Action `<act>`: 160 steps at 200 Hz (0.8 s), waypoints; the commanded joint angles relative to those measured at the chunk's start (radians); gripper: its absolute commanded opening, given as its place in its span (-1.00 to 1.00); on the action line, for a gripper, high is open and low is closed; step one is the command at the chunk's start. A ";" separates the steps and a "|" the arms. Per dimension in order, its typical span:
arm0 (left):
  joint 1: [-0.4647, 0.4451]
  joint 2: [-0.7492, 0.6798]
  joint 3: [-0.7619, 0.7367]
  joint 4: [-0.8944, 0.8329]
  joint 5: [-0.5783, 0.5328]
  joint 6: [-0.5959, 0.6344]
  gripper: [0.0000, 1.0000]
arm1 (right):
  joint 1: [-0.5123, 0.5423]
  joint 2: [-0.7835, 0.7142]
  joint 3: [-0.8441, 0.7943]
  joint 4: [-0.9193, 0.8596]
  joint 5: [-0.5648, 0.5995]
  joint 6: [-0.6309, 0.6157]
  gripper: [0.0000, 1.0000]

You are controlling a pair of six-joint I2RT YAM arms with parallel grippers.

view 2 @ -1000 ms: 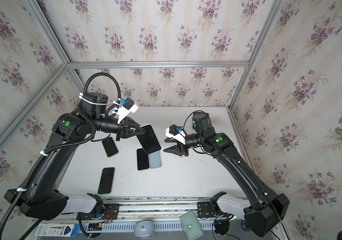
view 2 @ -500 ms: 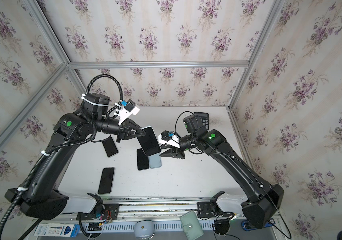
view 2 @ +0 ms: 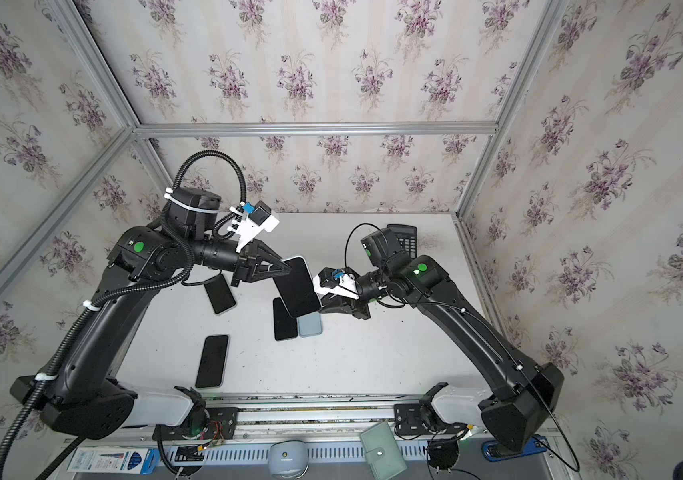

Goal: Take the phone out of the phone case

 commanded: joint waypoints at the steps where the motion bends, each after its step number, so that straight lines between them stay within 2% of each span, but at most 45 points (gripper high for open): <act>1: 0.001 0.002 0.009 0.050 0.006 0.026 -1.00 | 0.009 0.004 0.020 -0.049 -0.018 -0.044 -0.66; 35: -0.001 0.010 0.020 0.049 0.018 0.021 -1.00 | 0.022 0.010 0.034 -0.051 -0.003 -0.073 -0.85; 60: -0.021 0.022 0.032 0.050 0.018 0.020 -1.00 | 0.032 0.013 0.040 -0.011 0.004 -0.061 -0.88; 87: -0.030 0.023 0.034 0.051 0.007 0.026 -1.00 | 0.034 0.010 0.035 0.018 0.022 -0.039 -0.58; 104: -0.030 0.018 0.028 0.051 0.000 0.030 -1.00 | 0.033 -0.002 0.019 0.021 0.045 -0.041 -0.48; 134: -0.030 0.015 0.027 0.051 0.009 0.031 -1.00 | 0.032 -0.006 0.002 0.042 0.054 -0.016 -0.36; 160: -0.029 0.009 0.021 0.051 0.008 0.033 -1.00 | 0.021 -0.008 -0.001 0.043 0.069 0.004 -0.38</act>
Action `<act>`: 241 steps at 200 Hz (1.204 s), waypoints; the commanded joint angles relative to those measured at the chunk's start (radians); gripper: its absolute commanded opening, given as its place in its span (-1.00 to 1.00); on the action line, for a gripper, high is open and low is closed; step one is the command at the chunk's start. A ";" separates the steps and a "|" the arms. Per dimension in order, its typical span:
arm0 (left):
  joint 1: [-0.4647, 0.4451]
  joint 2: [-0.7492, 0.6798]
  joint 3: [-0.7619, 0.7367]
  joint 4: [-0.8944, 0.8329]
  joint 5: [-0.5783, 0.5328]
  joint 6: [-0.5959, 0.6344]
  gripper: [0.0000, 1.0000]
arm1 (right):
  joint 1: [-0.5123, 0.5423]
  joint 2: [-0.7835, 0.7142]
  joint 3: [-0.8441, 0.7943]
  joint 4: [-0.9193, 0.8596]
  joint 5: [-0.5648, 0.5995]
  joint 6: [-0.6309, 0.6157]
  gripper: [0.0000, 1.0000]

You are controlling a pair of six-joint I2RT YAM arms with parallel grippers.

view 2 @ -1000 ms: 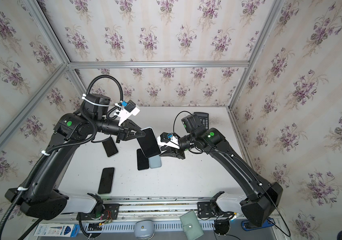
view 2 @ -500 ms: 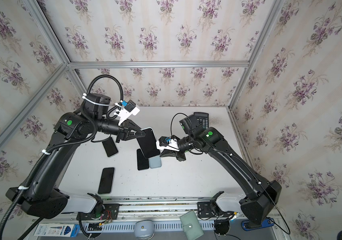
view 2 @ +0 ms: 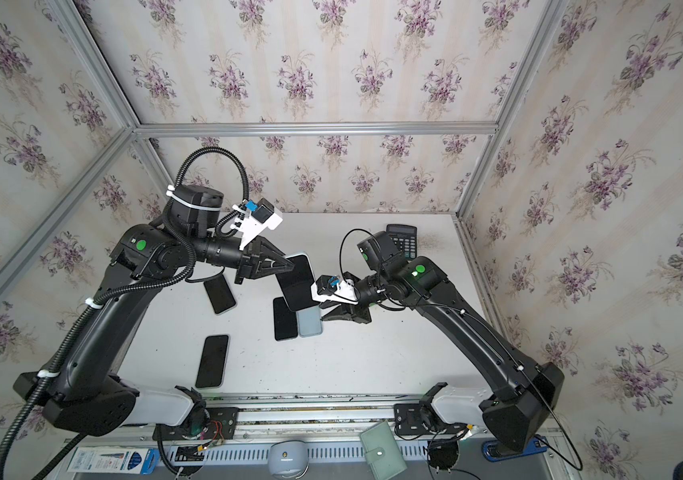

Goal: Take the phone out of the phone case

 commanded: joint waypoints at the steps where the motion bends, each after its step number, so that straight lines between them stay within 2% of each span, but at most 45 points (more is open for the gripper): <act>1: -0.003 -0.008 -0.004 0.029 0.045 0.011 -1.00 | -0.011 -0.004 0.001 0.077 -0.002 0.027 -0.38; 44: -0.004 -0.024 -0.021 0.030 0.037 0.016 -1.00 | -0.044 -0.018 -0.008 0.062 -0.010 0.035 -0.37; 149: -0.004 -0.022 -0.020 0.030 0.025 0.020 -1.00 | -0.036 -0.002 0.020 0.044 -0.097 0.063 -0.35; 202: -0.003 -0.026 -0.019 0.029 0.013 0.020 -1.00 | -0.031 0.005 0.017 0.042 -0.102 0.058 -0.47; 241: -0.004 -0.020 -0.010 0.031 0.015 0.020 -1.00 | -0.026 0.007 0.016 0.025 -0.108 0.033 -0.65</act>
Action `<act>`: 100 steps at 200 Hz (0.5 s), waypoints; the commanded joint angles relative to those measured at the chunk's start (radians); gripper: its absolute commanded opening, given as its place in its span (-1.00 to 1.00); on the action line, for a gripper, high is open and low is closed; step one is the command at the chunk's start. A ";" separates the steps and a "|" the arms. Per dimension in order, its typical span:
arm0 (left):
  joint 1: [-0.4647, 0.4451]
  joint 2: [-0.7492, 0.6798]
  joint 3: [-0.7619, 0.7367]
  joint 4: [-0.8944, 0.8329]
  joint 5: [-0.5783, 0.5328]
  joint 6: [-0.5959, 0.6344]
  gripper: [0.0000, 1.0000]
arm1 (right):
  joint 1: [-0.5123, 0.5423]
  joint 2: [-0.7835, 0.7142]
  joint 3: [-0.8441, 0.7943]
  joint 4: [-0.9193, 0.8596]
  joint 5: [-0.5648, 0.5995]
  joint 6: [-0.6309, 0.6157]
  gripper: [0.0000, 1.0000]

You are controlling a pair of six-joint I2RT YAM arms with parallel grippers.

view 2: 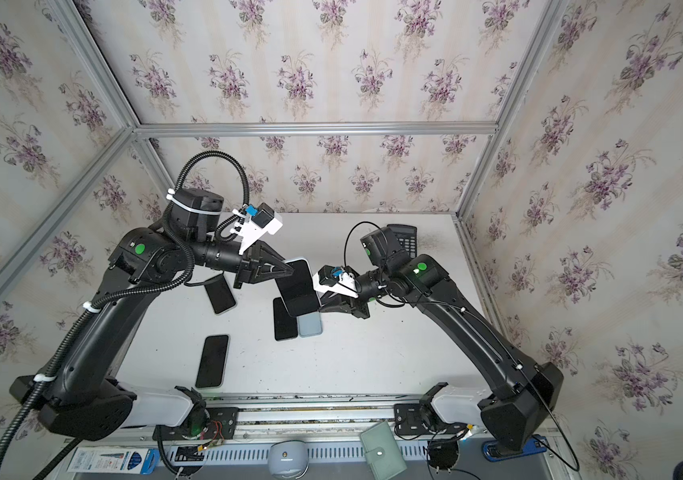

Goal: Take the phone out of the phone case

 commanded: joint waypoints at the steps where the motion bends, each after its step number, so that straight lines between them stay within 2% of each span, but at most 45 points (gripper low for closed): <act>1: 0.002 0.001 0.014 0.039 0.013 0.017 -1.00 | 0.006 0.001 0.008 -0.017 -0.037 -0.022 -0.65; 25: 0.002 0.011 0.016 0.062 0.013 0.003 -1.00 | 0.023 0.014 0.014 -0.057 -0.002 -0.071 -0.71; 44: 0.001 0.024 0.012 0.118 0.051 -0.042 -1.00 | 0.032 0.028 0.018 -0.071 0.008 -0.104 -0.84; 61: -0.010 0.031 0.002 0.158 0.058 -0.068 -1.00 | 0.033 0.014 -0.007 0.009 0.025 -0.091 -1.00; 81: -0.030 0.045 -0.009 0.172 0.075 -0.077 -1.00 | 0.032 -0.005 -0.040 0.153 0.035 -0.048 -1.00; 100: -0.033 0.048 -0.039 0.187 0.100 -0.087 -1.00 | 0.033 0.020 -0.017 0.169 0.022 -0.042 -1.00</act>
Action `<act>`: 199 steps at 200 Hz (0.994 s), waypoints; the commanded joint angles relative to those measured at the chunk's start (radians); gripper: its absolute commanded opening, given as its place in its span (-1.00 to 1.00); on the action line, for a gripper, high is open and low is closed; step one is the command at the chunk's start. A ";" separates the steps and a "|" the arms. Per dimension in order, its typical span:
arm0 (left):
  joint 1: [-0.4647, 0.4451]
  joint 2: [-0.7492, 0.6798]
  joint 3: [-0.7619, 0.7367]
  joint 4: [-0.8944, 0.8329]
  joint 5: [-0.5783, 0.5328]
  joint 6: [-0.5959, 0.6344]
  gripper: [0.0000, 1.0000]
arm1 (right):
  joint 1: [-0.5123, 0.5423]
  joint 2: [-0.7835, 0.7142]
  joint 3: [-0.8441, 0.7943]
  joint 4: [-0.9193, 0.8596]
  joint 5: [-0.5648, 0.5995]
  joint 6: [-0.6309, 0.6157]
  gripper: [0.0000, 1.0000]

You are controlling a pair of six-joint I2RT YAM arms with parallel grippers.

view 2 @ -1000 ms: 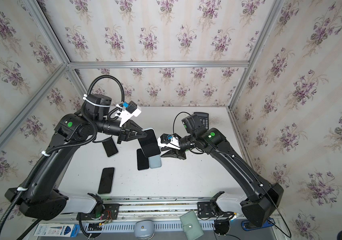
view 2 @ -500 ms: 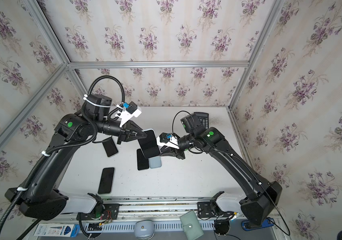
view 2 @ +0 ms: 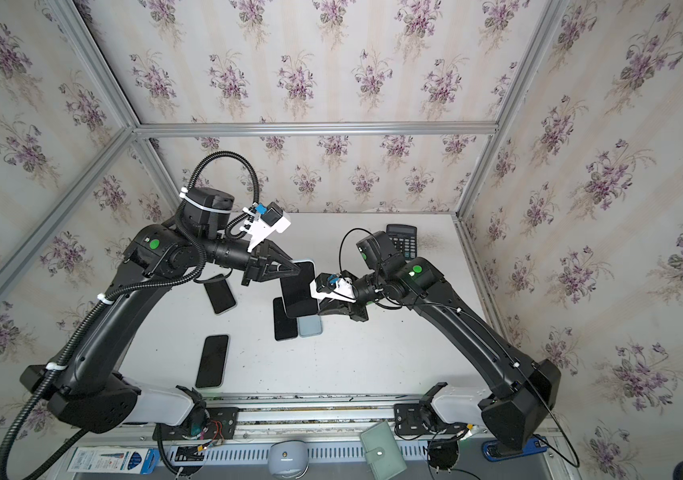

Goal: Take the phone out of the phone case

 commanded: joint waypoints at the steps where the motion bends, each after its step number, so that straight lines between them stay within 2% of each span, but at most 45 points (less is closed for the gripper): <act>1: -0.006 0.003 -0.023 0.123 0.070 -0.040 -1.00 | 0.005 0.018 0.019 0.141 -0.027 0.000 -1.00; 55: -0.008 0.001 -0.076 0.170 0.118 -0.075 -1.00 | 0.003 0.039 -0.003 0.182 -0.018 -0.026 -1.00; 100: -0.009 0.029 -0.114 0.218 0.200 -0.145 -1.00 | 0.003 0.044 -0.028 0.359 0.032 -0.012 -1.00; 141: -0.006 0.064 -0.109 0.253 0.248 -0.215 -1.00 | 0.003 -0.004 -0.113 0.553 0.090 0.099 -1.00; 156: 0.010 0.061 -0.110 0.308 0.259 -0.282 -1.00 | 0.003 -0.053 -0.174 0.590 0.131 0.156 -1.00; 169: 0.033 0.049 -0.100 0.364 0.262 -0.354 -1.00 | 0.003 -0.124 -0.264 0.657 0.206 0.247 -0.85; 187: 0.071 0.017 -0.103 0.488 0.220 -0.521 -1.00 | 0.003 -0.252 -0.403 0.763 0.343 0.413 -0.41; 199: 0.102 -0.004 -0.123 0.595 0.192 -0.666 -1.00 | 0.003 -0.352 -0.498 0.829 0.445 0.554 -0.22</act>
